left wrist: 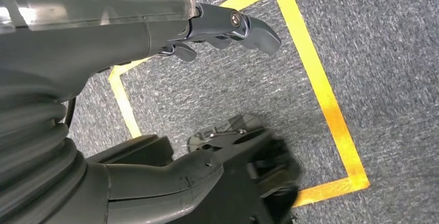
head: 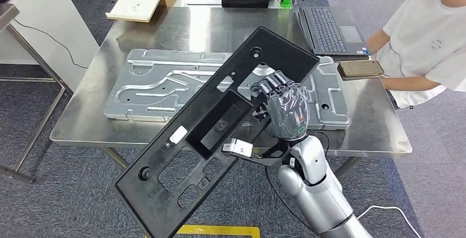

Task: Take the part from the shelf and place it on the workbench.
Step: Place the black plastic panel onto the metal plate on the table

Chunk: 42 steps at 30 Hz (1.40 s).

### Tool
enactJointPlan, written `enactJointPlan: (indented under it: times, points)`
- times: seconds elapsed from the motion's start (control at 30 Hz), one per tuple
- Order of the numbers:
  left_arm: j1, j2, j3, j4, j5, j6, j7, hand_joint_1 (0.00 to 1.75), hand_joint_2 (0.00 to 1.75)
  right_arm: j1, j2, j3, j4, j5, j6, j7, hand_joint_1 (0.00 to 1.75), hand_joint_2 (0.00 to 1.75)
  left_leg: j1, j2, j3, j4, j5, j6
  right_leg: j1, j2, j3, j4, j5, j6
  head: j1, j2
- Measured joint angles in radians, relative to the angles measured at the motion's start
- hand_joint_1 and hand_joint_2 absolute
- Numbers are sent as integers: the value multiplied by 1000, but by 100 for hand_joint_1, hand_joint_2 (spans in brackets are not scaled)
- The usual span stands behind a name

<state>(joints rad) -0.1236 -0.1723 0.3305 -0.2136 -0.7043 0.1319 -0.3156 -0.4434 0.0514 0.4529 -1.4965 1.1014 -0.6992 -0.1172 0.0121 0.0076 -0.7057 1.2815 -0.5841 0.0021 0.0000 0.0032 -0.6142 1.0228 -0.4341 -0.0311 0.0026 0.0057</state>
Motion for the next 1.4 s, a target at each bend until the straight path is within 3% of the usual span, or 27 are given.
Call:
enactJointPlan:
  times: [0.03, 0.07, 0.13, 0.17, 0.23, 0.37, 0.47, 0.53, 0.57, 0.63, 0.7, 0.73, 0.87, 0.93, 1.0, 1.03, 1.07, 1.1, 1.17, 1.2, 1.33, 1.4]
  points:
    - [1, 0, 0, 0, -1, -6, -4, 0, 175, 1, -1, -1, 4, -4, 0, 0, 175, 175, 0, 0, -9, 14, 6, -1, 0, 2, 0, 2, -1, 0, 0, 0]
    - [2, 1, 0, 0, -1, -13, -9, 0, 175, 1, -1, -2, 7, -8, 0, 0, 175, 175, 1, 0, 1, -9, 30, -1, 0, 4, -1, 5, -3, 1, 0, 0]
    - [1, 2, 0, 0, -1, -29, -19, 0, 175, 1, -1, -6, 10, -15, 0, 0, 175, 175, 1, -1, 56, -127, 92, 1, 0, 7, -1, 14, -10, 6, 0, 0]
    - [0, 3, 0, 0, -2, -34, -22, 0, 175, 1, -2, -8, 11, -17, 0, 0, 175, 175, 0, -2, 82, -181, 109, 5, 1, 9, -3, 20, -16, 10, 0, 0]
    - [-1, 3, 0, 0, -4, -39, -26, 0, 175, 0, -2, -12, 11, -20, 0, 0, 175, 175, -3, -3, 104, -232, 112, 15, 4, 11, -5, 27, -19, 22, 1, 0]
    - [0, 4, 0, 0, -7, -43, -29, 0, 175, -1, -2, -15, 12, -21, 0, -1, 175, 175, -1, -2, 122, -248, 111, 38, 1, 10, -17, 63, -24, 43, 1, 0]
    - [0, 4, 0, 0, -7, -45, -31, 0, 175, -2, -3, -16, 14, -22, 0, -2, 175, 175, 1, 0, 138, -249, 106, 46, -7, 6, -100, 208, -83, 56, 1, 0]
    - [2, 4, 0, 0, -7, -43, -30, 0, 175, 2, -4, -16, 18, -22, 0, -2, 175, 175, 1, 1, 148, -247, 100, 45, -13, 4, -154, 276, -98, 63, 1, 0]
    - [3, 3, 0, 0, -6, -40, -27, 0, 175, 4, -5, -17, 19, -22, 0, -2, 175, 175, 2, 1, 154, -247, 96, 43, -17, 3, -158, 263, -80, 65, 1, 0]
    - [3, 2, 0, 0, -3, -33, -21, 0, 175, 6, -6, -17, 21, -21, 0, -2, 175, 175, 5, 0, 169, -247, 82, 35, -22, -2, -125, 150, -4, 67, 1, 0]
    - [2, 1, 0, 0, -1, -29, -17, 0, 175, 5, -7, -17, 22, -21, 0, -2, 175, 175, 5, -1, 177, -248, 70, 22, -17, -6, -92, 52, 41, 60, 1, 0]
    - [1, 0, 0, 0, -1, -28, -17, 0, 175, 6, -7, -17, 22, -21, 0, -2, 175, 175, 5, 0, 179, -249, 66, 15, -13, -6, -87, 32, 47, 53, 1, 0]
    - [0, -1, 0, 0, -5, -31, -21, 0, 175, 7, -9, -18, 23, -16, 0, -1, 175, 175, 8, 1, 183, -226, 54, -3, -9, 1, -67, 22, 41, 22, 1, 0]
    - [-1, -2, 0, 0, -7, -31, -23, 0, 175, 5, -9, -18, 22, -9, 0, -2, 175, 175, 9, 0, 137, -134, 16, -5, -7, 1, -53, 16, 35, 10, 0, 0]
    - [-1, -2, 0, 0, -11, -31, -23, 0, 175, 7, -8, -22, 22, 1, 0, -4, 175, 175, 8, -1, 63, -16, -35, -5, -1, 2, -49, 17, 29, 1, 0, 0]
    - [1, -2, 0, 0, -14, -30, -23, 0, 175, 9, -8, -27, 23, 6, 0, -6, 175, 175, 8, -1, 37, 16, -44, -4, 2, 3, -48, 18, 26, -2, 0, 0]
    - [2, -2, 0, 0, -16, -30, -23, 0, 175, 11, -7, -35, 23, 11, 0, -8, 175, 175, 7, -1, 27, 13, -32, -2, 6, 5, -47, 19, 24, -3, 0, 0]
    - [3, -2, 0, 0, -18, -29, -23, 0, 175, 11, -7, -43, 23, 14, 0, -9, 175, 175, 6, -1, 34, -25, 0, 3, 8, 8, -46, 22, 22, -4, 0, 0]
    - [2, -1, 0, 0, -19, -29, -23, 0, 175, 9, -6, -61, 24, 14, 0, -6, 175, 175, -1, -1, 75, -149, 77, 16, 11, 10, -44, 27, 17, -2, 0, 0]
    - [0, -1, 1, 0, -20, -29, -23, 0, 175, 5, -6, -69, 25, 11, 1, -2, 175, 175, -6, -1, 91, -197, 96, 21, 12, 10, -45, 29, 17, 0, 0, 0]
    - [0, -2, 2, 0, -29, -33, -23, 0, 175, -36, -14, -107, 62, -61, 33, 38, 175, 175, -12, -2, 106, -245, 123, 33, 7, 10, -50, 28, 20, 21, 0, 0]
    - [-2, -4, 2, 0, -36, -39, -24, 0, 175, -84, -37, -139, 105, -114, 50, 52, 175, 175, -6, -1, 111, -259, 136, 41, 5, 9, -65, 61, -4, 34, 1, 0]
